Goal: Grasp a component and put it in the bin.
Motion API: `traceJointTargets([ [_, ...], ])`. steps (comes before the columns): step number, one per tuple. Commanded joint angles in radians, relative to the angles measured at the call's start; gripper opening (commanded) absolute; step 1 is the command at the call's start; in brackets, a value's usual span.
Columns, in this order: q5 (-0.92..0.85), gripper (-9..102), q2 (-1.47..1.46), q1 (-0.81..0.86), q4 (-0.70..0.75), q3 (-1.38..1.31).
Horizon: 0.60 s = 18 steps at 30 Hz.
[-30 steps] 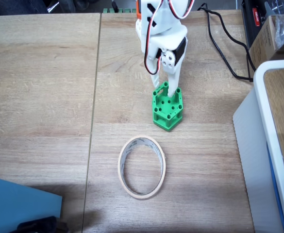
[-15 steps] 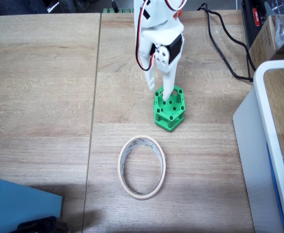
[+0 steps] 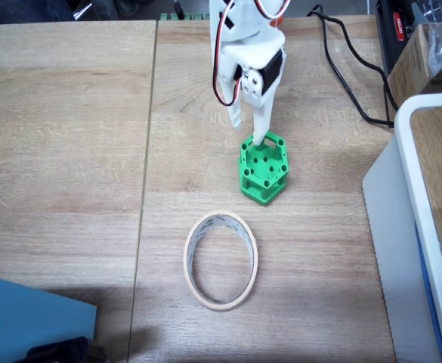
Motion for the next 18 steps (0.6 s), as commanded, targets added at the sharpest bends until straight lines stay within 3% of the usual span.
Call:
traceJointTargets([
  [1, 0.002, 16, 0.015, 0.003, 0.005, 0.003],
  [12, 0.000, 16, -0.002, 0.005, 0.003, 0.035],
  [18, 0.000, 16, -0.160, 0.005, -0.008, 0.017],
])
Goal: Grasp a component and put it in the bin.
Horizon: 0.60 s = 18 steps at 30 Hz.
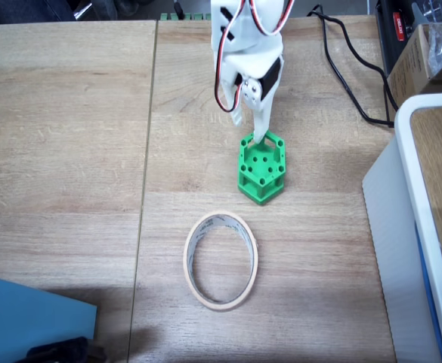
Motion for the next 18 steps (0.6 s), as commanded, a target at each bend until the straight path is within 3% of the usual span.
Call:
traceJointTargets([
  [1, -0.005, 16, -0.083, 0.008, -0.025, -0.025],
  [10, 0.000, 16, -0.110, 0.008, -0.270, -0.023],
  [18, 0.002, 8, -0.110, 0.008, -0.302, -0.023],
])
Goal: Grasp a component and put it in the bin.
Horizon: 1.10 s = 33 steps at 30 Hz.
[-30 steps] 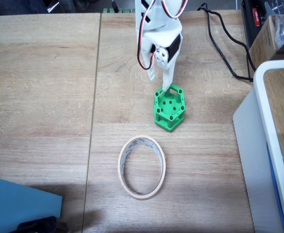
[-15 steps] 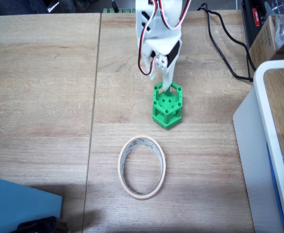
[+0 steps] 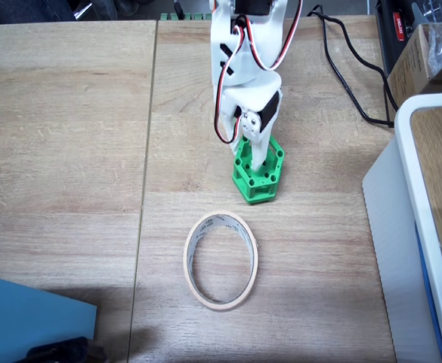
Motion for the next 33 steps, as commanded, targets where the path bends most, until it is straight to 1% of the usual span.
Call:
traceJointTargets([
  [1, 0.006, 6, 0.003, 0.008, -0.015, -0.023],
  [6, 0.014, 0, 0.008, 0.008, -0.015, -0.023],
  [13, 0.018, 0, 0.011, 0.008, -0.015, -0.031],
  [24, 0.020, 0, -0.011, 0.006, 0.000, -0.324],
  [33, 0.020, 0, -0.011, 0.006, 0.000, -0.426],
])
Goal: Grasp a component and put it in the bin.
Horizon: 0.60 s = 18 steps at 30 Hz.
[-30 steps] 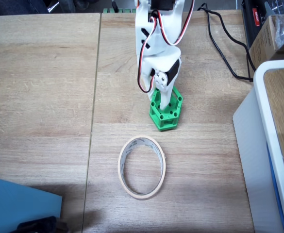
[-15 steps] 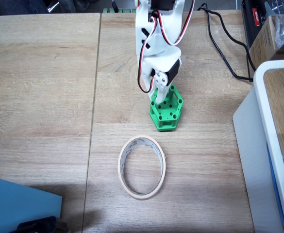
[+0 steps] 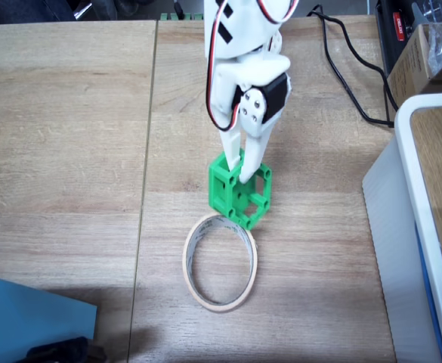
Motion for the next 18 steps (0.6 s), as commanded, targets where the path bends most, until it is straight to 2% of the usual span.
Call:
traceJointTargets([
  [1, 0.005, 0, 0.003, 0.005, -0.002, -0.091],
  [12, -0.011, 0, -0.100, 0.006, -0.011, -0.101],
  [18, 0.003, 0, -0.244, 0.006, -0.011, -0.278],
])
